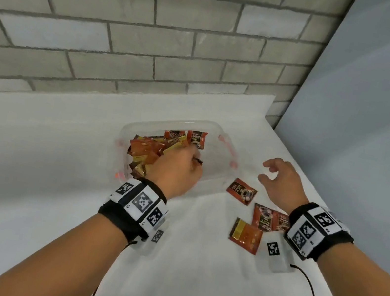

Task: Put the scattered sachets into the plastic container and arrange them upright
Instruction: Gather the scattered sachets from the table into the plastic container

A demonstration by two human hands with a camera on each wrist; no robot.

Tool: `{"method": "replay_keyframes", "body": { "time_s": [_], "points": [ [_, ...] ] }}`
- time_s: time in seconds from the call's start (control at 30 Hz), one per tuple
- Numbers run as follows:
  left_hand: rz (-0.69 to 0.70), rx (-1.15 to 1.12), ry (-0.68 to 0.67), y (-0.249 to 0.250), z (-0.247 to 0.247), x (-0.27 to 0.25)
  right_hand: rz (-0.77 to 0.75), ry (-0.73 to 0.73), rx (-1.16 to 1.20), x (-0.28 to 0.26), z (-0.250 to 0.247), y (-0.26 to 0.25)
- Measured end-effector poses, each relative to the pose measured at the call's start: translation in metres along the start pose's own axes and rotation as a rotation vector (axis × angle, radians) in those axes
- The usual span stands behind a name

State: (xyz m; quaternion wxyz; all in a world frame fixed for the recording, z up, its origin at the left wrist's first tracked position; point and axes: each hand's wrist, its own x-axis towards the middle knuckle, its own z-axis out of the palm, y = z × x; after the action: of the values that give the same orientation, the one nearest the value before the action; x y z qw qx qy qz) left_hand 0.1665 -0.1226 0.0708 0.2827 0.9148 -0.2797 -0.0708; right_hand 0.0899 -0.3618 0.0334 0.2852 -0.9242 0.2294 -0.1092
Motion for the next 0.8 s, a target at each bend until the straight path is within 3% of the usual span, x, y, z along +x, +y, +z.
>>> {"method": "replay_keyframes", "body": {
  "time_s": [0.13, 0.27, 0.4, 0.6, 0.8],
  "points": [
    [0.137, 0.004, -0.348, 0.037, 0.065, -0.005, 0.176, -0.272, -0.213, -0.015, -0.016, 0.057],
    [0.173, 0.115, -0.565, 0.056, 0.127, -0.002, 0.175, -0.463, -0.286, -0.033, -0.011, 0.083],
    [0.214, 0.226, -0.595, 0.063, 0.155, -0.005, 0.188, -0.436, -0.313, -0.043, -0.004, 0.092],
    [0.159, 0.316, -0.564, 0.054, 0.155, -0.002, 0.244, -0.426, -0.378, -0.049, -0.003, 0.094],
    [-0.01, 0.159, -0.514, 0.052, 0.145, 0.015, 0.279, -0.467, -0.205, -0.045, -0.012, 0.091]
  ]
}}
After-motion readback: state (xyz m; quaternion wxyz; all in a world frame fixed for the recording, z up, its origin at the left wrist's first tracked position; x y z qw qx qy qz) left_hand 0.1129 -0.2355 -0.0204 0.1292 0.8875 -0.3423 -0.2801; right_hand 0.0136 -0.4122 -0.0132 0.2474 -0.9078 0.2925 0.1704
